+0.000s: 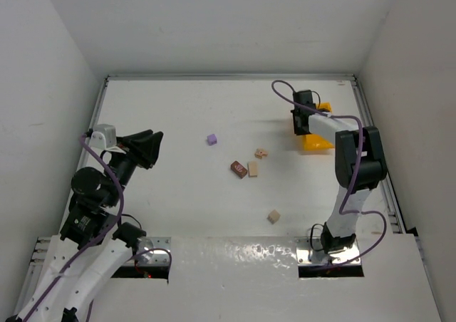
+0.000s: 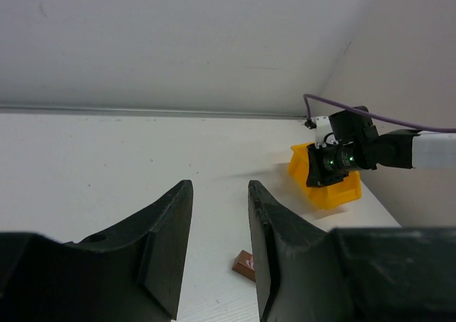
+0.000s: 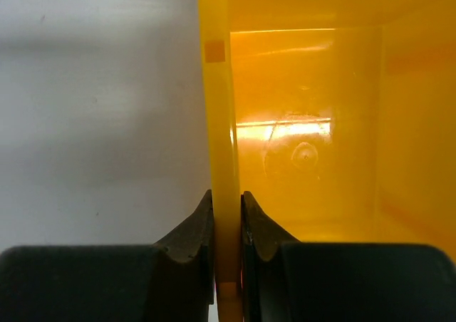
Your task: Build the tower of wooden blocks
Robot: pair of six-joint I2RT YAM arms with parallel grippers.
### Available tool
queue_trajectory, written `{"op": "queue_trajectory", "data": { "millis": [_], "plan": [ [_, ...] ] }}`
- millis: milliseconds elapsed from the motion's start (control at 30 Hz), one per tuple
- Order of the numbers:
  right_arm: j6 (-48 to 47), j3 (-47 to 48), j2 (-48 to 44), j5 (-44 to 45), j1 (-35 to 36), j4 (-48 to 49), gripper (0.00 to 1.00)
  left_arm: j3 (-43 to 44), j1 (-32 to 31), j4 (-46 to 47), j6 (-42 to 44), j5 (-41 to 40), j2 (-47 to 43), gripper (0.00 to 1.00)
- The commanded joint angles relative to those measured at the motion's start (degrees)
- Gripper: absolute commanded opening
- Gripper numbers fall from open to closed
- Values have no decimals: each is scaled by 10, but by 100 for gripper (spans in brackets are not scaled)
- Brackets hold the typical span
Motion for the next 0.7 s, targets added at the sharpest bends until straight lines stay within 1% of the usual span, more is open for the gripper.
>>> {"op": "queue_trajectory", "data": {
  "millis": [0, 33, 67, 133, 167, 267, 300, 367, 400, 433, 467, 500, 533, 567, 600, 633, 667],
  "plan": [
    [27, -9, -13, -37, -18, 40, 12, 7, -4, 4, 6, -3, 5, 35],
    [28, -12, -16, -41, -18, 39, 17, 7, -5, 4, 7, -3, 9, 35],
    [32, -13, -22, -42, -18, 39, 32, 6, -4, 4, 7, -3, 11, 35],
    [36, -16, -43, -48, -18, 36, 47, 6, -5, 5, 7, -3, 15, 35],
    [38, -16, -52, -57, -18, 29, 57, 6, -5, 6, 6, -1, 16, 35],
    [43, -27, -101, -64, -18, 25, 70, 6, -4, 5, 5, -1, 17, 35],
    [44, -37, -115, -71, -18, 25, 75, 7, -5, 5, 5, -1, 17, 35],
    [53, -56, -161, -87, -18, 15, 78, 7, -5, 4, 5, 0, 15, 35],
    [60, -65, -179, -87, -18, 13, 77, 7, -5, 4, 4, 0, 13, 35],
    [77, -79, -220, -110, -15, 11, 70, 7, -5, 4, 4, -1, 11, 35],
    [83, -95, -244, -126, -13, 13, 56, 7, -5, 4, 4, -1, 9, 35],
    [91, -131, -267, -159, -5, 10, 18, 7, -5, 4, 4, -1, 5, 35],
    [101, -153, -293, -177, 0, 9, 3, 7, -5, 4, 5, -1, 4, 35],
    [114, -199, -347, -195, 9, 11, 0, 7, -5, 5, 4, 1, 2, 30],
    [116, -216, -375, -208, 19, 5, 0, 7, -5, 6, 3, 2, 1, 26],
    [129, -239, -433, -209, 48, 1, 0, 6, -5, 7, 4, 3, -2, 12],
    [134, -259, -461, -208, 67, -6, 0, 6, -5, 8, 4, 5, -4, 7]
  ]
}}
